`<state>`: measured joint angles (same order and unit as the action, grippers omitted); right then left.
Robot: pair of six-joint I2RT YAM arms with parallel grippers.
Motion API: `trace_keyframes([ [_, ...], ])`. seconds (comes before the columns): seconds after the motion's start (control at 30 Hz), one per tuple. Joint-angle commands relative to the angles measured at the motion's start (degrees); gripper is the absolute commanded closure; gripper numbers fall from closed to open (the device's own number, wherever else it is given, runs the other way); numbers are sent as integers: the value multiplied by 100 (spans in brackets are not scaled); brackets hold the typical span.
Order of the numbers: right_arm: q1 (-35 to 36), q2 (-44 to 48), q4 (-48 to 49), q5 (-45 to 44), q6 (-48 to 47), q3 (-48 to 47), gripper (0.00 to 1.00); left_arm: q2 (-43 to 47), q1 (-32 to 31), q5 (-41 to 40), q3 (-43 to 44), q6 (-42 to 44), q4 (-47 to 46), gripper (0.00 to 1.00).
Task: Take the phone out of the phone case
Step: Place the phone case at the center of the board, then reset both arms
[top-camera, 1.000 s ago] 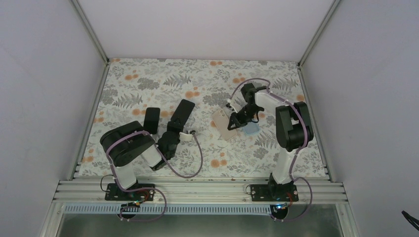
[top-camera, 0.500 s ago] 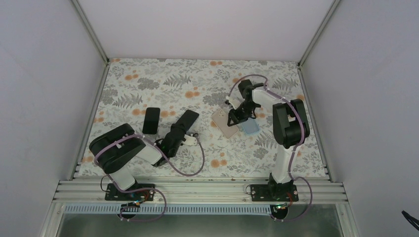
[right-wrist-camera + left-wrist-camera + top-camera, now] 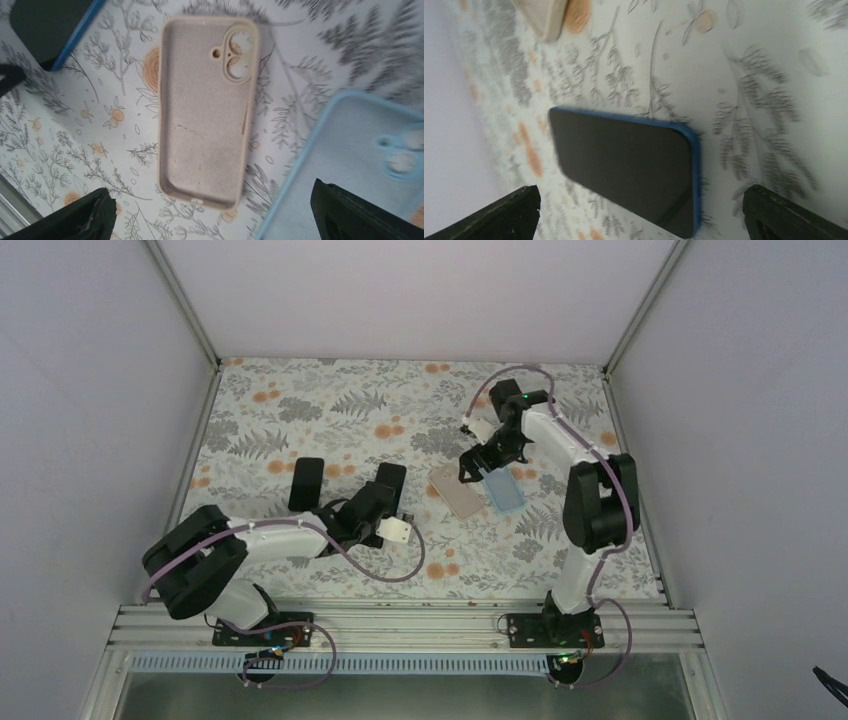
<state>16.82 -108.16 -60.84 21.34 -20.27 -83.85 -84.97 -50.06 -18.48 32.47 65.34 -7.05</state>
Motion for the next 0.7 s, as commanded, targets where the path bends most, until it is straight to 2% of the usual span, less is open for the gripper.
trace_keyframes([
  [0.0, 26, 830, -426, -611, -288, -444, 0, 370, -21, 1341, 1193, -1065, 3361, 0],
  [0.13, -4, 1464, -322, -1501, -276, -682, 0, 554, 2, 1913, 2406, -1506, 4962, 0],
  [0.3, -400, 2133, 346, -2466, -54, -1020, 0, 1074, 307, 1977, 3504, -1871, 5569, 0],
  [0.47, -1365, 2672, 1044, -2051, 320, -1162, 0, 1601, 1444, 2484, 4477, -2137, 5623, 0],
  [0.53, -1694, 2936, 1550, -2122, 420, -815, 0, 1847, 1928, 2387, 4474, -2232, 5371, 0],
  [0.67, -2123, 3439, 2724, -2668, 453, 363, 0, 2332, 3358, 2172, 3893, -2449, 4395, 0],
])
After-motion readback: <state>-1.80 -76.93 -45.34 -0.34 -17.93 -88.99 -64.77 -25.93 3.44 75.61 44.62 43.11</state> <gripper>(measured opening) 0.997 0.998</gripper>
